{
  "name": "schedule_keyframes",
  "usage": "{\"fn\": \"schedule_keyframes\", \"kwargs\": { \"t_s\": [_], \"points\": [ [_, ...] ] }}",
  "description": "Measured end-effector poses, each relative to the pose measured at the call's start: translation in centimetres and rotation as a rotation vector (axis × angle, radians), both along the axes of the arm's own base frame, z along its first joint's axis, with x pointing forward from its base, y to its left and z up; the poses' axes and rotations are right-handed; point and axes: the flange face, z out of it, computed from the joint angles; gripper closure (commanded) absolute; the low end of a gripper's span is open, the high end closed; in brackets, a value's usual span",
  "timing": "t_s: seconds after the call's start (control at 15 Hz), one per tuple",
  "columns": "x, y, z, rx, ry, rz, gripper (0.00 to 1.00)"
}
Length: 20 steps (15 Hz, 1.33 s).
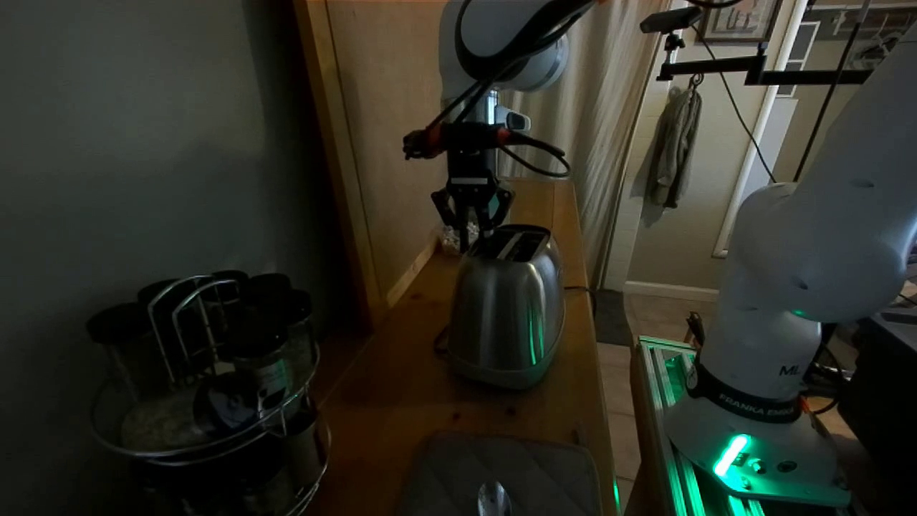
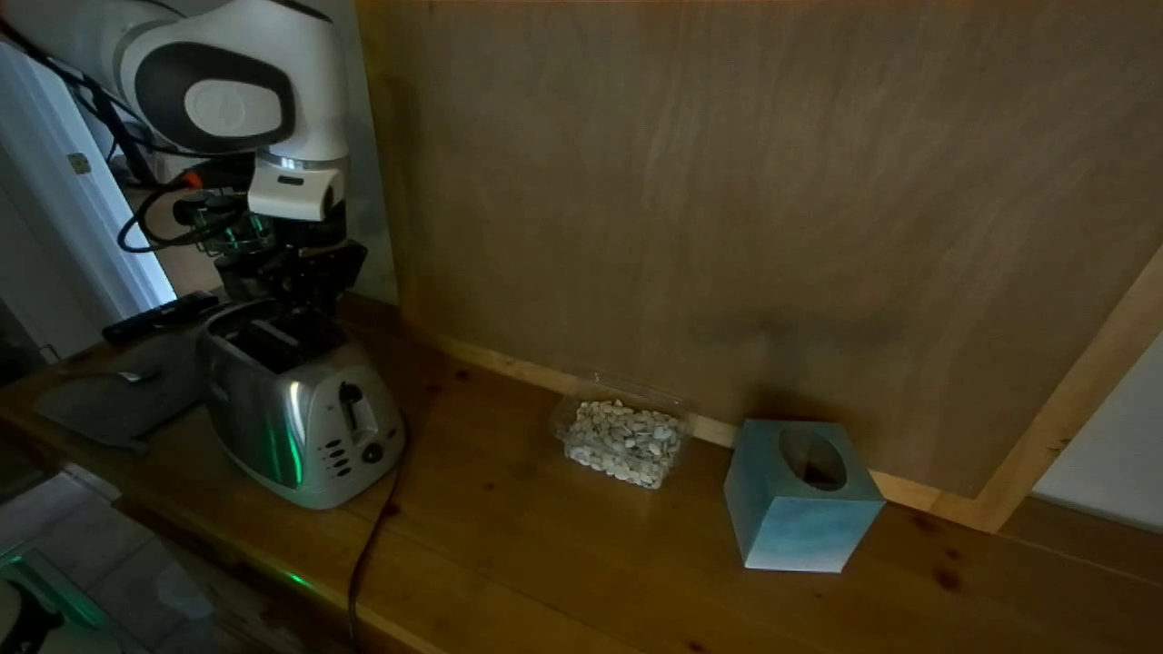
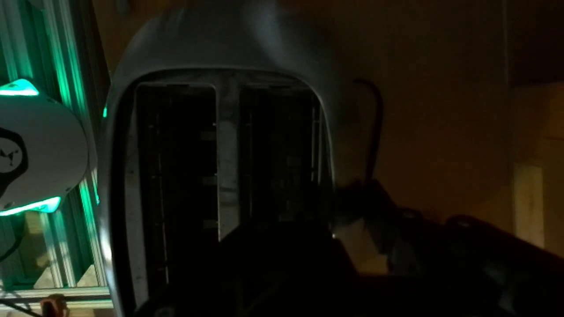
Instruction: Turn the grey toaster to the right
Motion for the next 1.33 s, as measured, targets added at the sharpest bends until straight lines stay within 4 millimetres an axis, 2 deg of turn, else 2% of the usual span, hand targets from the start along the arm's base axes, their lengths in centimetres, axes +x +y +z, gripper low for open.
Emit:
{"fn": "schedule_keyframes", "kwargs": {
  "t_s": [0.53, 1.2, 1.27, 1.33],
  "points": [
    [-0.2, -0.7, 0.0, 0.010, 0.012, -0.243, 0.93],
    [-1.9, -0.8, 0.2, -0.005, 0.018, -0.462, 0.93],
    [-2.0, -0.8, 0.2, -0.005, 0.016, -0.467, 0.45],
    [-2.0, -0.8, 0.2, -0.005, 0.015, -0.468, 0.43]
  ]
}}
